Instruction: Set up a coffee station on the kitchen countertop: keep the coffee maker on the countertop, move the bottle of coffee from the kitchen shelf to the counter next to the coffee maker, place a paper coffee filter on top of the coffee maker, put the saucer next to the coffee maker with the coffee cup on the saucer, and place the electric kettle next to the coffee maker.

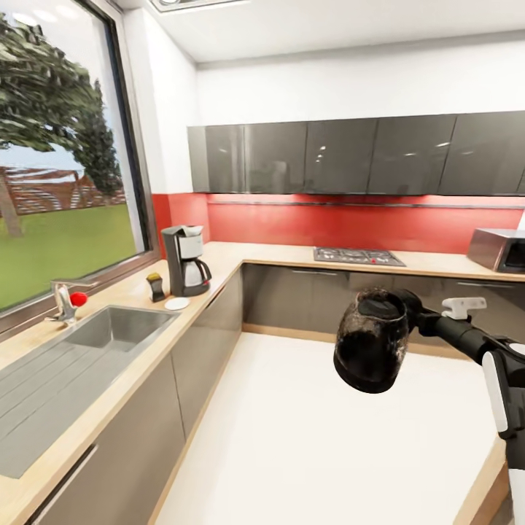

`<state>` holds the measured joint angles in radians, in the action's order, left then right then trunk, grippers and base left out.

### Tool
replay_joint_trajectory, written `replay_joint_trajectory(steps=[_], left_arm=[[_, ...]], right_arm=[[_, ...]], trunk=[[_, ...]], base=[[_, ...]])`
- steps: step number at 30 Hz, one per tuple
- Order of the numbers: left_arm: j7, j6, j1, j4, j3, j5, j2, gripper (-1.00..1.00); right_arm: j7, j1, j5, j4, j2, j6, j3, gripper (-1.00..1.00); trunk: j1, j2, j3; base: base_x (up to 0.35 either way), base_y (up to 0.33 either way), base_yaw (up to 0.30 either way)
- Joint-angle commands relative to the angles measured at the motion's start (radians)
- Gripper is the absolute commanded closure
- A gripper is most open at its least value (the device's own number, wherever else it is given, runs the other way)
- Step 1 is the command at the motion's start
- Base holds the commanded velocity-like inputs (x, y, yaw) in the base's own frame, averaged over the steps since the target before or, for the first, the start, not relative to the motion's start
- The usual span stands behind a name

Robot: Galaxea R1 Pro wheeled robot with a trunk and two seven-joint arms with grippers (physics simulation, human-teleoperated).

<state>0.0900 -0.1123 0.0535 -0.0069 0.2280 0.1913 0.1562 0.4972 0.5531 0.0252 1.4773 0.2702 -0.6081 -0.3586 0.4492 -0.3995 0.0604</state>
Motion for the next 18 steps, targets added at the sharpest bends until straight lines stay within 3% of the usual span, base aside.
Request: replay_joint_trajectory(steps=[1, 18], left_arm=[[0.004, -0.004, 0.000, -0.001, 0.009, 0.010, 0.000, -1.00], [0.004, -0.003, 0.000, -0.001, 0.010, 0.008, 0.000, -1.00]], right_arm=[[0.008, 0.001, -0.001, 0.001, 0.000, -0.005, -0.002, 1.00], [0.008, -0.001, -0.001, 0.001, 0.000, -0.005, -0.001, 1.00]], trunk=[[0.001, -0.001, 0.000], [0.001, -0.001, 0.000]], base=[[0.330, -0.089, 0.000], [0.336, -0.017, 0.000]])
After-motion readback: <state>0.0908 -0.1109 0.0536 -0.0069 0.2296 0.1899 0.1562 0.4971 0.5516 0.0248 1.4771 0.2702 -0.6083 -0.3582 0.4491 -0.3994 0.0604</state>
